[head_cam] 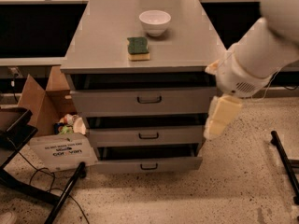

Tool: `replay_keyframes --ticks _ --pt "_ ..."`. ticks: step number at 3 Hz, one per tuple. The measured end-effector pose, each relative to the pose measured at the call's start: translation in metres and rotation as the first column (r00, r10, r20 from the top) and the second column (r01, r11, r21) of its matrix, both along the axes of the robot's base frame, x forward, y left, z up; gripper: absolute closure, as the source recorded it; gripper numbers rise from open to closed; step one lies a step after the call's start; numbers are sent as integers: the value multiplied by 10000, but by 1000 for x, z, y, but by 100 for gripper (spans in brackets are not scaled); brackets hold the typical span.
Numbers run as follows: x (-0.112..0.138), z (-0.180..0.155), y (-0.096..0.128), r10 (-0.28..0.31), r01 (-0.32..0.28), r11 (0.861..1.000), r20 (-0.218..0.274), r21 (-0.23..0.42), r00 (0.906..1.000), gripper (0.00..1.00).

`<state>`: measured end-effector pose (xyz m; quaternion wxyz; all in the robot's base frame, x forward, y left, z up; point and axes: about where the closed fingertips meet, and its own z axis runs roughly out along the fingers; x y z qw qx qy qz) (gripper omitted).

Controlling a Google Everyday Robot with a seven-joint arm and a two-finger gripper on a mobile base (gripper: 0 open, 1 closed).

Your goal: Open top drawer

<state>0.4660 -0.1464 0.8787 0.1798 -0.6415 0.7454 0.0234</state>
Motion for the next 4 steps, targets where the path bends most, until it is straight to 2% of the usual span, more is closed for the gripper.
replay_keyframes --ticks 1,2,3,4 --pt "37 -78 39 517 -512 9984 -245 235 9984 0" --pt "63 -117 55 759 -757 9971 -353 65 9965 0" --pt "67 -119 57 740 -742 9972 -338 -50 9967 0" --pt "103 -131 57 835 -837 9962 -90 -232 9965 0"
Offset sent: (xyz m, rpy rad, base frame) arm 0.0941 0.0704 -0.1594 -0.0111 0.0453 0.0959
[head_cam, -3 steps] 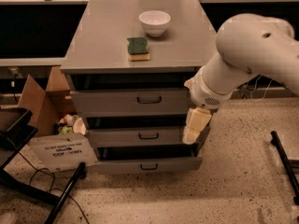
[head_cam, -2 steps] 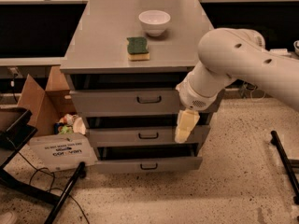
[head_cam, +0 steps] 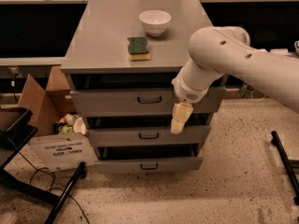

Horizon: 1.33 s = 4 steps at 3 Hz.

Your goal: Open top drawer

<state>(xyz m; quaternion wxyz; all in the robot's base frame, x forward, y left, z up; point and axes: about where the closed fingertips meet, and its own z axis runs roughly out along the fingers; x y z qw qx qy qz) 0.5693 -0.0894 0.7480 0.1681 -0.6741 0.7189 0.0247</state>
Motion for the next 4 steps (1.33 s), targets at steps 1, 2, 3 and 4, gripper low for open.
replay_keyframes --ticks 1,2,3,4 --pt "42 -8 0 89 -69 9980 321 -622 9994 0" --pt "70 -31 -8 -119 142 9909 180 -1338 9998 0" --pt "74 -75 -24 -821 719 9837 -558 -1649 9951 27" --pt "65 -89 -33 -1161 999 9805 -885 -1691 9893 50"
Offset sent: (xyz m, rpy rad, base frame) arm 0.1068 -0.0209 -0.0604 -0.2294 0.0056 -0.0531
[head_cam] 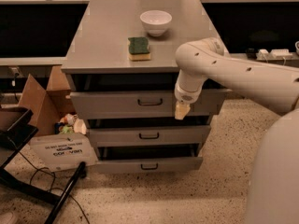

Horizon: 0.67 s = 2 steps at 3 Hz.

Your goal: Open top drawer

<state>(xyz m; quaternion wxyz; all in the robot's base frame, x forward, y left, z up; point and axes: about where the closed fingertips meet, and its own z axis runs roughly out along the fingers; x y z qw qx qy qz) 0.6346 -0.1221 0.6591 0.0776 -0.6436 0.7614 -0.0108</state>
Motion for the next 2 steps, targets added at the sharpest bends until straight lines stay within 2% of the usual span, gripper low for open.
replay_keyframes --ticks 1,2 --pt "0 12 0 -1 1 10000 0 -1 10000 81" --pt "0 21 0 -2 2 10000 0 -1 10000 100"
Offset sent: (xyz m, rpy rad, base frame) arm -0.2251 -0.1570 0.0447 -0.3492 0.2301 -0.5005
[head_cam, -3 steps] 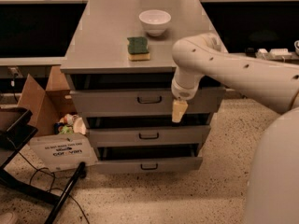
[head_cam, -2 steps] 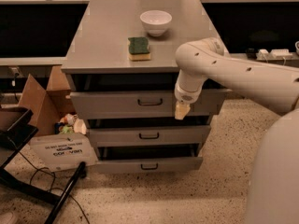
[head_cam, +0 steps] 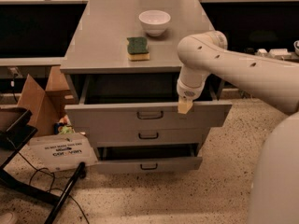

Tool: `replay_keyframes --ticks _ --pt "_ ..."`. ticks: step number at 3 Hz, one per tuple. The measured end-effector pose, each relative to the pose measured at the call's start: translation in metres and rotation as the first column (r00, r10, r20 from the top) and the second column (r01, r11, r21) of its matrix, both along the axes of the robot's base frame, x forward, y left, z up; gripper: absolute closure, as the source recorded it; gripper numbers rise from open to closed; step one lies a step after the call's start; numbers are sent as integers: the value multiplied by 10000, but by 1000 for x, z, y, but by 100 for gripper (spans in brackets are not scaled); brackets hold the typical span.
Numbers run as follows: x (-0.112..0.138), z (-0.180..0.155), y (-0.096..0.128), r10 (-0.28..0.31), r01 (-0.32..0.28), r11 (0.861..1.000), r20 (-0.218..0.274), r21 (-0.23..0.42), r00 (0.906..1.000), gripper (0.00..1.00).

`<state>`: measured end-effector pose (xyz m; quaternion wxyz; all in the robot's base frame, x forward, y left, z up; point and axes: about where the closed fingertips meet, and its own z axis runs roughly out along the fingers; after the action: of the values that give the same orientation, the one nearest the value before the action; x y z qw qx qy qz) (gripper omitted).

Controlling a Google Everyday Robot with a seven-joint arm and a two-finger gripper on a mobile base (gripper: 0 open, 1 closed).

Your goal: Open top drawer

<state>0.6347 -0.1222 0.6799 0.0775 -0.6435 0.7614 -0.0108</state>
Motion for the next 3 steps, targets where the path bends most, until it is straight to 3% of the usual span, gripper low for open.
replay_keyframes --ticks 1,2,3 --pt "0 3 0 -3 3 10000 -2 -1 10000 100" --pt "-30 1 -20 -653 643 9976 -398 -274 9971 100" --pt "-31 3 -19 -664 653 9975 -408 -271 9970 100"
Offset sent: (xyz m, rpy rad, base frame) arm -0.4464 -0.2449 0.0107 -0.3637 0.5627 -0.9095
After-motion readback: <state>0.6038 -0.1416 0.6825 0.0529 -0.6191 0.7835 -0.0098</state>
